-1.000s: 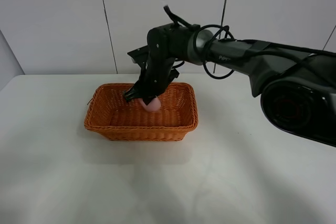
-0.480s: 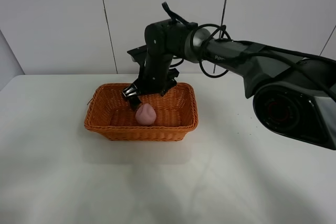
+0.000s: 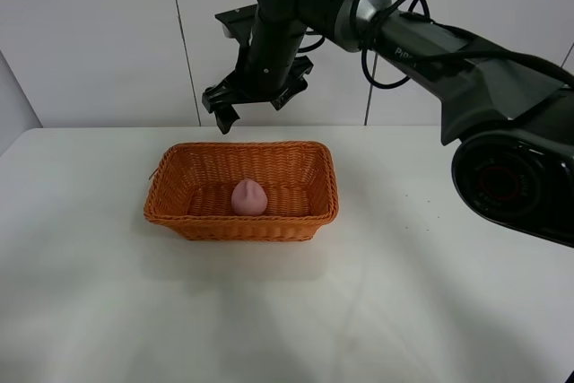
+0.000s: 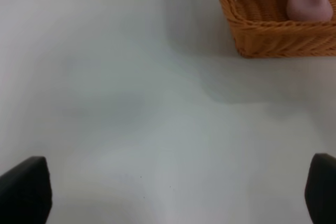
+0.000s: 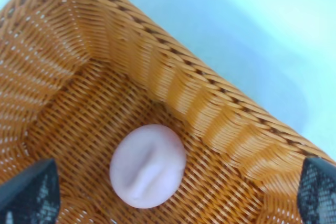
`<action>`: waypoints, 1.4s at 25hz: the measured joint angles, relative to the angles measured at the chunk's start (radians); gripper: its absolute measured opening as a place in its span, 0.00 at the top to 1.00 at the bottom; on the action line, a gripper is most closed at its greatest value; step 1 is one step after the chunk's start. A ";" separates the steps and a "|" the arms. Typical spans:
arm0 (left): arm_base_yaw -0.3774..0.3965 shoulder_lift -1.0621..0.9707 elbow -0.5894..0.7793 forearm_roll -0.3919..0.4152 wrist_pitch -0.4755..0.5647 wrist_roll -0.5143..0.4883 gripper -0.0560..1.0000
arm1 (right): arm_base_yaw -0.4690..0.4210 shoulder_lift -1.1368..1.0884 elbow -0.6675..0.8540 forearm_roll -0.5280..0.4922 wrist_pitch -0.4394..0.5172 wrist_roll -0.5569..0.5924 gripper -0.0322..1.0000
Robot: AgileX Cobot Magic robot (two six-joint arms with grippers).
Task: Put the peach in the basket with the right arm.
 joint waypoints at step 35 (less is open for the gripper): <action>0.000 0.000 0.000 0.000 0.000 0.000 0.01 | -0.609 -0.102 0.167 -0.022 0.001 0.003 0.29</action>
